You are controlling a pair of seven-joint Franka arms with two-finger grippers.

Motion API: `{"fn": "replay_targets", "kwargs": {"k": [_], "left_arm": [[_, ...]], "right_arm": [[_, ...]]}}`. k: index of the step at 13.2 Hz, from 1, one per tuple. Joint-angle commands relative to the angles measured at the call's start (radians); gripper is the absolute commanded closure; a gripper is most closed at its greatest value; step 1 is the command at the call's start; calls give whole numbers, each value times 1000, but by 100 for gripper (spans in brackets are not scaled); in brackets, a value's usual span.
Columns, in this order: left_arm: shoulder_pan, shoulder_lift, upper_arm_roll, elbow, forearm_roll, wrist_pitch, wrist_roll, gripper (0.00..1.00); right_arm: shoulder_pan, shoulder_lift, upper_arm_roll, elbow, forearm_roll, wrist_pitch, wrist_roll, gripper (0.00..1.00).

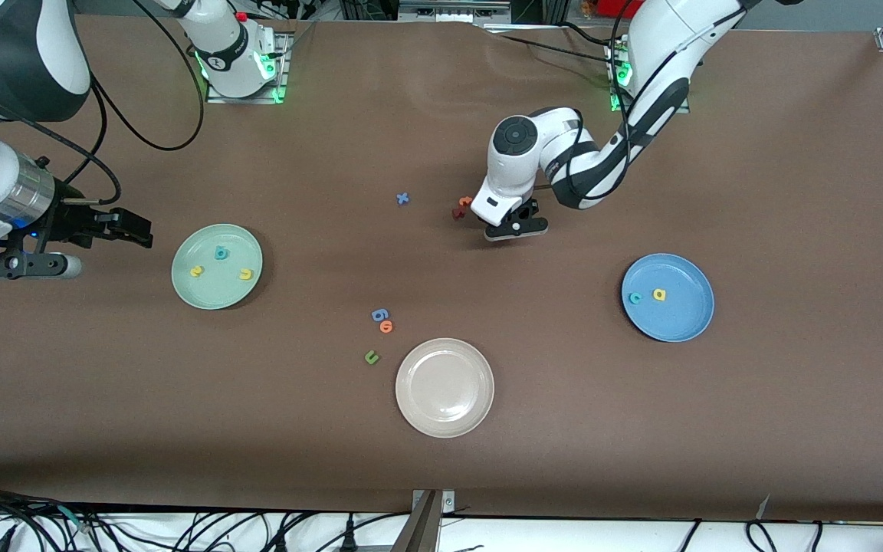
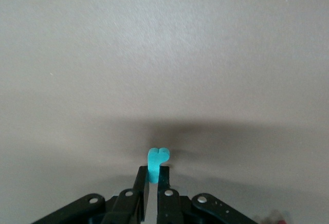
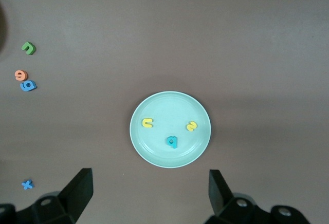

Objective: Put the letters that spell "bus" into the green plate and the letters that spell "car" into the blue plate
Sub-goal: 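Place the teal v on the blue plate with the left gripper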

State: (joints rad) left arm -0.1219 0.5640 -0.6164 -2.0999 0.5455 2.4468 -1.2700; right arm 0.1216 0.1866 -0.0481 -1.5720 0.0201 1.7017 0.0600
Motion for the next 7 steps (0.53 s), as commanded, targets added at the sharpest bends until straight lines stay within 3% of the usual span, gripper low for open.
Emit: {"fn": "replay_targets", "kwargs": {"k": [1,3,7], "left_arm": [[56,-23,-19,20,5,-60,62,100],[79,-19,-23,98,-95,-150,183,100],[158,4,-16,334,-217,-538,507,100]], "right_arm": [[-2,-13,8,-14,-15,0,15,1],[-2,-13,8,-16,-15,0,15,1],[-2,-13,8,-14,-14,0,15,1]]}}
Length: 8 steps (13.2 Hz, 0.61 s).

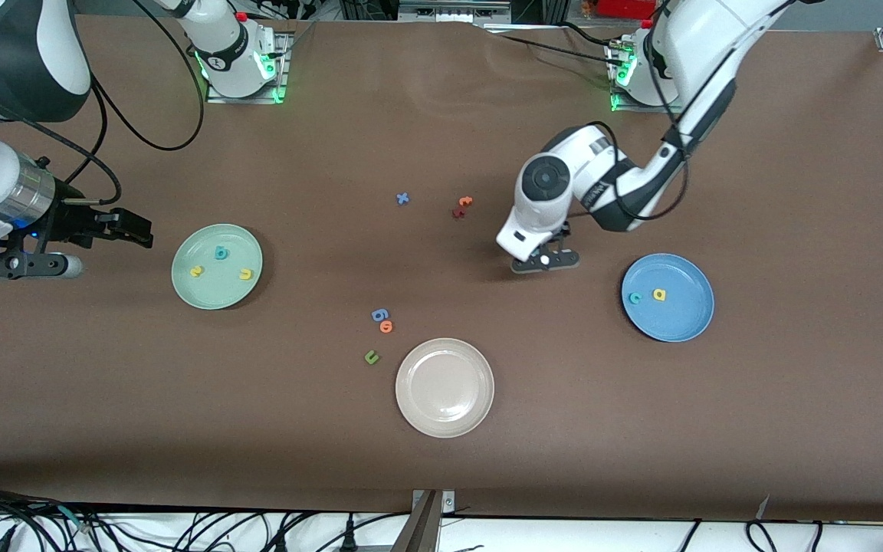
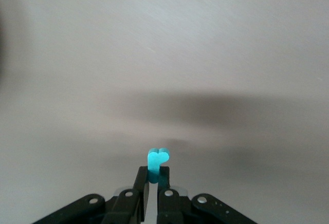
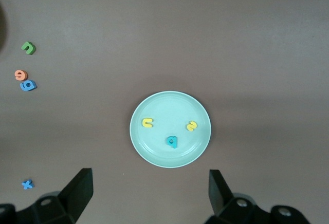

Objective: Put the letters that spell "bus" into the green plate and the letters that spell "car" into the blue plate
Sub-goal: 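Place the teal v on the blue plate with the left gripper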

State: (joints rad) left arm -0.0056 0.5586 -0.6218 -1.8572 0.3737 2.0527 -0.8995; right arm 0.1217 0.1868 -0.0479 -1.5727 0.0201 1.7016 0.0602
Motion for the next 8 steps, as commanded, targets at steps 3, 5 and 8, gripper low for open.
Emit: {"fn": "replay_targets", "kwargs": {"k": [3,5,8], "left_arm": [[171,7,-9,113,-47,-223,345,100],[272,10,-4,115,-33,-223,479,100],[345,41,43,133,-30,-220,612,100]], "right_arm": [[-2,-13,8,-15,-14,0,15,1],[-2,-13,8,-15,-14,0,15,1],[-2,-13,8,-13,-14,0,15,1]]}}
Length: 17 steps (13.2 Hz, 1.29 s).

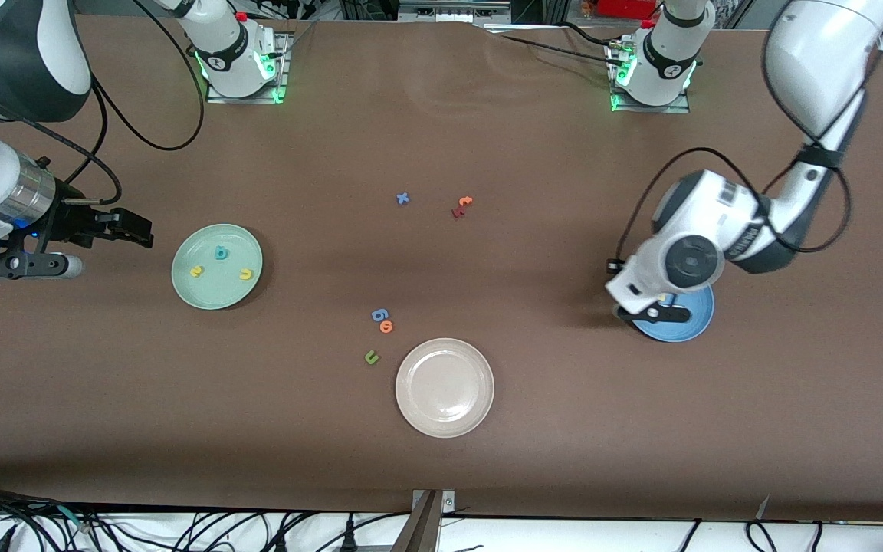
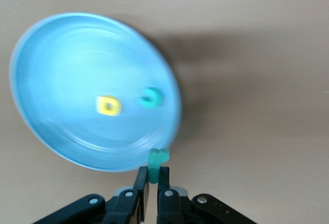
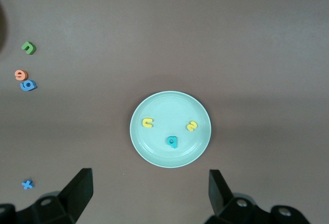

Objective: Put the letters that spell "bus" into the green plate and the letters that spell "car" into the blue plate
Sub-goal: 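Place the teal v on the blue plate with the left gripper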

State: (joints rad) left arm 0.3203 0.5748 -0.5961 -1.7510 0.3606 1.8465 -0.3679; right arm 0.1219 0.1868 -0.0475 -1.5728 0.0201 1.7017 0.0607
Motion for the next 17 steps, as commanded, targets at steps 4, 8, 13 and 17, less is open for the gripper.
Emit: {"fn": "replay_targets", "kwargs": {"k": [4,8,13,17], "left_arm": [[17,99,71,94,-11,-10,135,70],[17,74,71,139,20,-59,129,0],[25,37,59,319,-69,-373,147,0],[71,20,61,442,-116,-519,225,0]], "right_arm": [[-2,-13,8,-13,-12,0,15,1],[-2,-12,8,-10,-5,1,16,1],[-4,-10,6,-7,-3,0,16,1],[-4,-9,6,-6,-5,1,13,0]]}}
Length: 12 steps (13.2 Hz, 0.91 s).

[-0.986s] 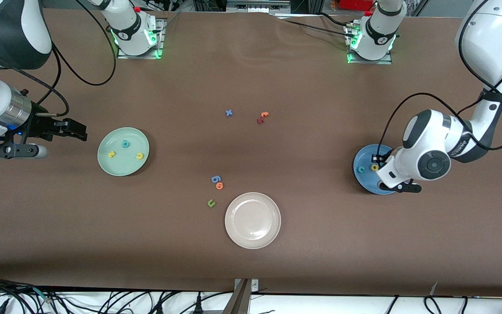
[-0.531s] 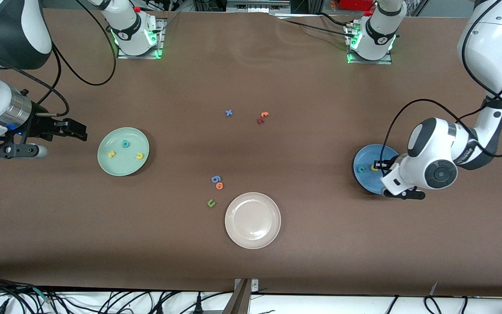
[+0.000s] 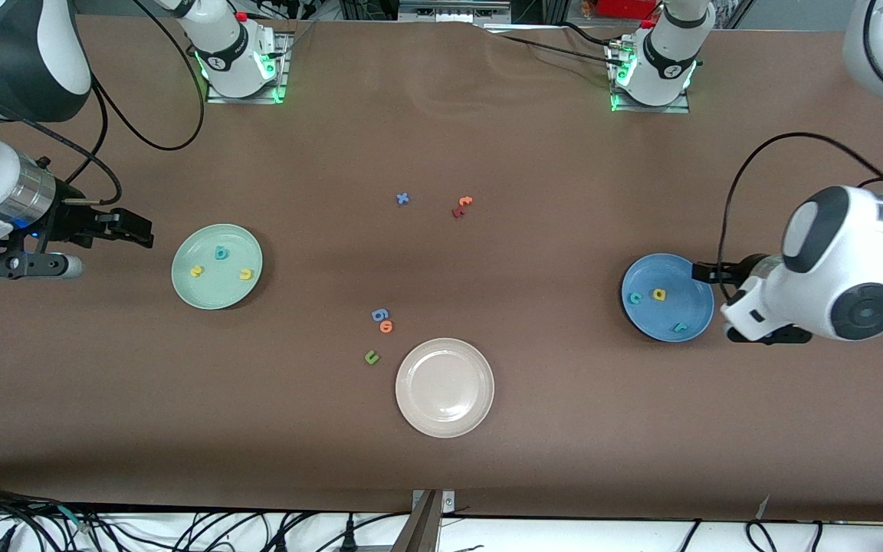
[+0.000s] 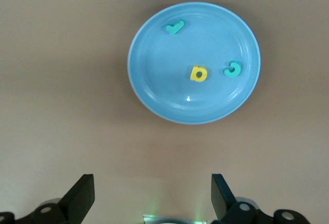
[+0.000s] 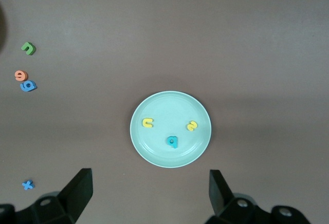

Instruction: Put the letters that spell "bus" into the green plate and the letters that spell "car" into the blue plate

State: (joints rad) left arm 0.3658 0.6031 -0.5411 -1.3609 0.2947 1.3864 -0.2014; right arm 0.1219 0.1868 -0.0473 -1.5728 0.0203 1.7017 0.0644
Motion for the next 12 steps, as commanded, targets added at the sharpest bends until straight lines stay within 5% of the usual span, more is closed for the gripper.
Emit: {"fn": "replay_targets", "kwargs": {"k": [1,4,6,12], "left_arm": [[13,-63,35,46,-89,-60,92,0],[-169,-225,347,8,-273,-60,178,0],[-293,-322,496,-15,-281,-31,188,0],[-432,-459,604,-75,-282,34,174,0]], "right_arm": [[-4,-9,6,-6,-5,-1,9,0],[-4,-9,6,-6,-5,-1,9,0],[-4,-9,6,-6,-5,-1,9,0],[-4,-7,6,-6,-3,3,11,0]]}}
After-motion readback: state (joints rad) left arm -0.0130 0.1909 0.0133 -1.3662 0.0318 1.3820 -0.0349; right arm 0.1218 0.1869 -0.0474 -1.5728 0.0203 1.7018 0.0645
